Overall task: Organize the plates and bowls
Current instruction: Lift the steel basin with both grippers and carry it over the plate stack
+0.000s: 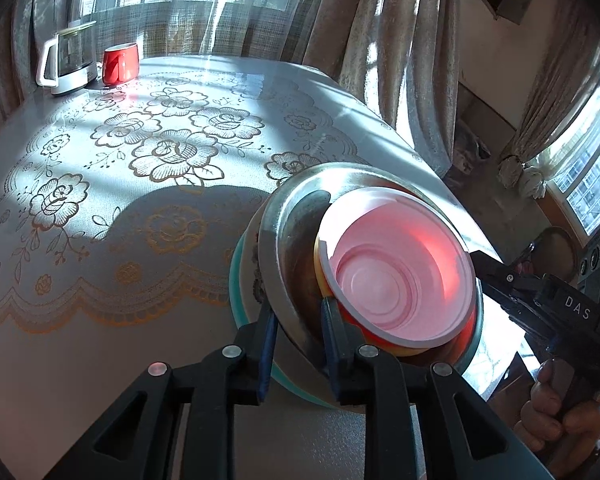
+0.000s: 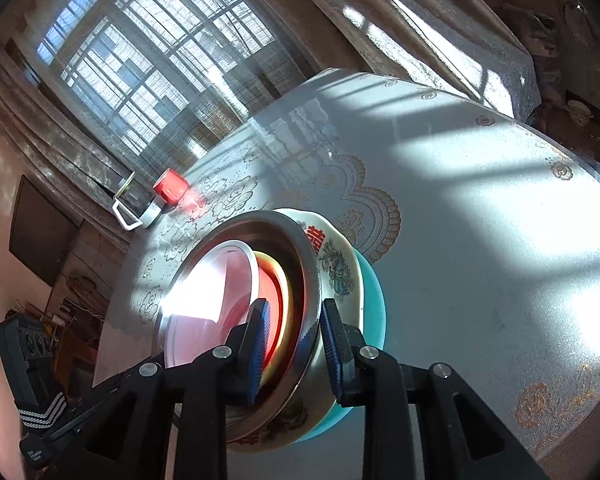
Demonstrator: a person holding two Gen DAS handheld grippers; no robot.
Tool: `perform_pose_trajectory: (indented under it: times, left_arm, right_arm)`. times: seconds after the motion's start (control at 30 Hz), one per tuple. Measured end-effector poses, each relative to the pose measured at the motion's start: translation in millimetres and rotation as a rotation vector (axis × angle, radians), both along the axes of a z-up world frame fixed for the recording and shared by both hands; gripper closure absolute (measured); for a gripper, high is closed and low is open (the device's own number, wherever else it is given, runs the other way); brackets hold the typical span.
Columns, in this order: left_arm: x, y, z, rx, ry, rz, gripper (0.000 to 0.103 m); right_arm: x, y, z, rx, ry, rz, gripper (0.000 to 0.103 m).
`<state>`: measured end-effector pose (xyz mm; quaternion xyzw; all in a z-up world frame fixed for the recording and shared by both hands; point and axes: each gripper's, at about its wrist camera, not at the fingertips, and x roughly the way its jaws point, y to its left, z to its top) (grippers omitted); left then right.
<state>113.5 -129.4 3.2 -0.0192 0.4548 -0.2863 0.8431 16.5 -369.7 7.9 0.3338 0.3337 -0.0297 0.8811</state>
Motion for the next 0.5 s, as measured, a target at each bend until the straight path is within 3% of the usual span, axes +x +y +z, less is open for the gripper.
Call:
perform_pose_trajectory:
  times: [0.13, 0.5]
  left_arm:
    - [-1, 0, 0, -0.002, 0.003, -0.001, 0.079]
    - [-5, 1, 0, -0.009, -0.004, -0.002, 0.077]
  right_arm:
    - [-7, -10, 0, 0.045, -0.031, -0.041, 0.073]
    - [-6, -17, -18, 0.112, -0.004, -0.060, 0.066]
